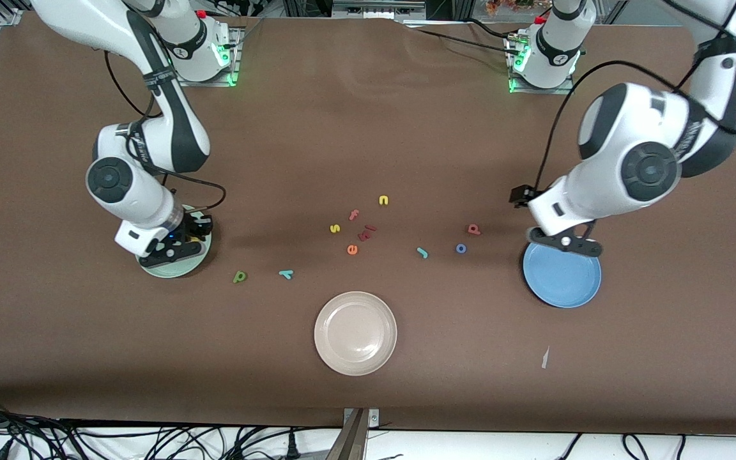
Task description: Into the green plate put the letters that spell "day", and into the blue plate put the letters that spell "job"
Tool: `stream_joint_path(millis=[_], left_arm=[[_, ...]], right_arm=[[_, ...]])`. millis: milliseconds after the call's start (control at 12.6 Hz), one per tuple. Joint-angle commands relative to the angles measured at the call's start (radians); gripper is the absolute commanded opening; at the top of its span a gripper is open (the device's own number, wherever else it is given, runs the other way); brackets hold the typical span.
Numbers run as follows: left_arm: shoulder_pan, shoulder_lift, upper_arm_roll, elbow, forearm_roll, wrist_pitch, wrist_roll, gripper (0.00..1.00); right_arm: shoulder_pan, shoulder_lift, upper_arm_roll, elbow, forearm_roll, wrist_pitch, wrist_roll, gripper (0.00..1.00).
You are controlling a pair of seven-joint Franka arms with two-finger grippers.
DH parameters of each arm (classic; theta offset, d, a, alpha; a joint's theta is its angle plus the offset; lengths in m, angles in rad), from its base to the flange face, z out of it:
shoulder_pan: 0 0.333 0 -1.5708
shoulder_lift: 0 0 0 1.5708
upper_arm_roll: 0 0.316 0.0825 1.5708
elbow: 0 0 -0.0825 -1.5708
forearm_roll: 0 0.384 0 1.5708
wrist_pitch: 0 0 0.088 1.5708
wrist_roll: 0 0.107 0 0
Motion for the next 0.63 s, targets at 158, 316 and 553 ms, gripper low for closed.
stream_joint_path(millis=[158,316,553], left_arm=[[-0.089,0.165,0.01,0.039,-0.004,0.185,0.014,0.98],[-0.129,0.247,0.01,0.036,0.04,0.303,0.009,0.96],[-0.183,0.305,0.01,0.038,0.132,0.363,-0.026,0.93]], right_arm=[[0.001,-0.042,-0.057,-0.056,0.011,-0.019,-0.022,0.06],[0.0,-0.035,-0.063,-0.058,0.014,-0.022,-0.021,0.09],[0.0,-0.032,-0.061,-0.047,0.014,-0.028,-0.013,1.0]])
